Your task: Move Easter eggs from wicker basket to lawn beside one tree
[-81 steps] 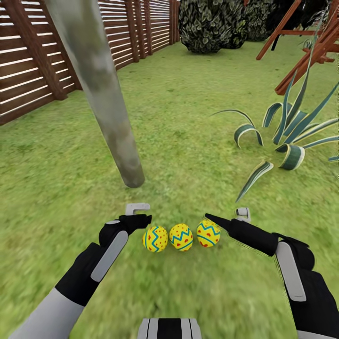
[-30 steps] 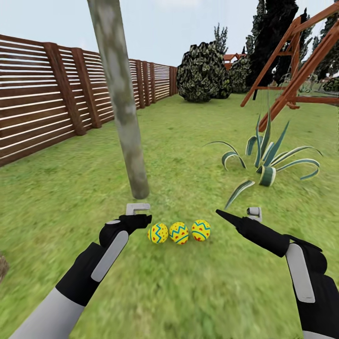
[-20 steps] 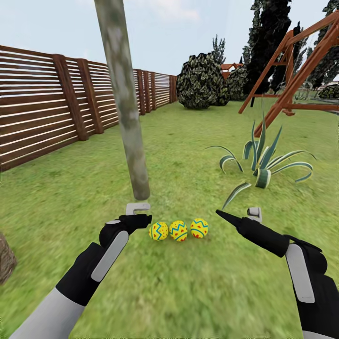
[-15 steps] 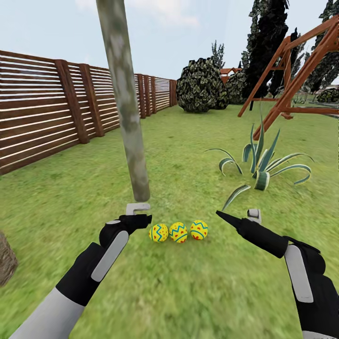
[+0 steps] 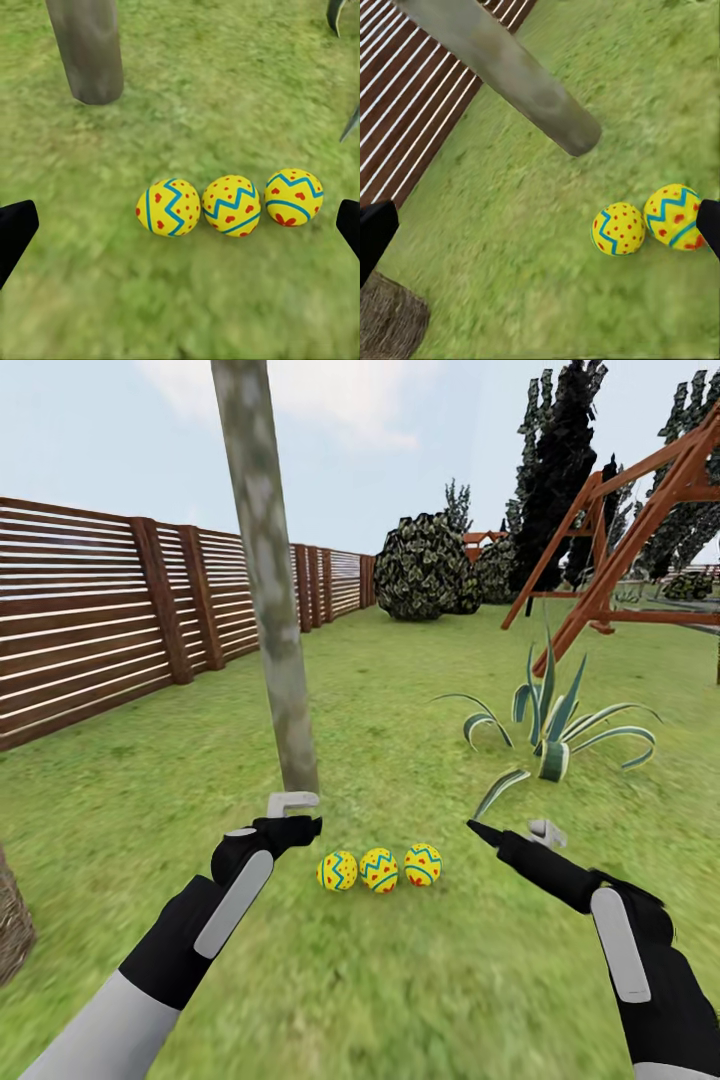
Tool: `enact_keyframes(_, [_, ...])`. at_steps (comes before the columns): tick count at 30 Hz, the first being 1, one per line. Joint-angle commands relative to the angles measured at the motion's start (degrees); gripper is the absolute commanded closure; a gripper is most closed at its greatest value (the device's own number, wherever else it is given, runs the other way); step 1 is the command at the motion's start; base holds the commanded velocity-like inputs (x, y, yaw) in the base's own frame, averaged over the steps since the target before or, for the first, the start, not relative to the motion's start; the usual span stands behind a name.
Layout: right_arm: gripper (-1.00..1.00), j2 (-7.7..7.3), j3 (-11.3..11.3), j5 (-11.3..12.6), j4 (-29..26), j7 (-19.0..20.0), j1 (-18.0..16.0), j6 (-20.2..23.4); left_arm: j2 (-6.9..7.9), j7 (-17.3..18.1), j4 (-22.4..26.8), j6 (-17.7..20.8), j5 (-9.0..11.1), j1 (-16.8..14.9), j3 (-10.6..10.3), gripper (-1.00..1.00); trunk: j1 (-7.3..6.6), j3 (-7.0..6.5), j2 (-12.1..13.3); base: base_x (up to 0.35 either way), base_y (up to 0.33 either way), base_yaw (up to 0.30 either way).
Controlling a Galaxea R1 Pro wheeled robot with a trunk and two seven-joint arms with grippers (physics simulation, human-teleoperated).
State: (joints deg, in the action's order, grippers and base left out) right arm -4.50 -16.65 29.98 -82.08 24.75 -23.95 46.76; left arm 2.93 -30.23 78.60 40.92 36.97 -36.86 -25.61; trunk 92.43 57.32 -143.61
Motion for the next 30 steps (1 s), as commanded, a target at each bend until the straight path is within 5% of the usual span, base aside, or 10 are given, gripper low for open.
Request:
enact_keyframes(1, [-1.00,0.05,0.2,0.0,-0.1,-2.9,0.0,0.2,0.06,-0.6,0.0,0.0,0.6,-0.1,-0.1,-1.00,-0.04,-0.17,0.0,0.000,0.000,0.000])
enact_keyframes(3, [-1.00,0.12,1.5,0.1,-0.1,-11.2,0.0,-0.2,0.07,-0.7,-0.2,0.0,0.5,-0.1,-0.1,-1.00,-0.09,-0.61,0.0,0.000,0.000,0.000])
enact_keyframes(8, [-1.00,0.12,4.0,0.1,0.9,-23.7,-0.2,-0.6,0.13,-0.7,-0.9,0.0,0.5,-0.1,0.1,-1.00,-0.22,-1.72,0.1,0.000,0.000,0.000])
enact_keyframes(15, [-1.00,-0.64,6.4,-0.4,5.2,-31.1,-0.5,-0.6,0.09,-0.8,-4.6,-0.3,0.5,-0.1,0.0,-1.00,-0.40,-3.27,0.2,0.000,0.000,0.000])
enact_keyframes(24, [-1.00,-0.31,7.0,-8.9,13.1,-35.1,-0.5,-4.4,0.22,-0.1,-13.8,-3.9,0.7,0.3,-0.1,-1.00,-0.63,-5.27,0.3,0.000,0.000,0.000])
enact_keyframes(30, [-1.00,0.00,7.3,-10.8,15.1,-35.2,-0.2,-6.6,0.26,0.0,-17.2,-7.8,0.5,0.6,-0.4,-1.00,-0.98,-6.55,0.8,0.000,0.000,0.000])
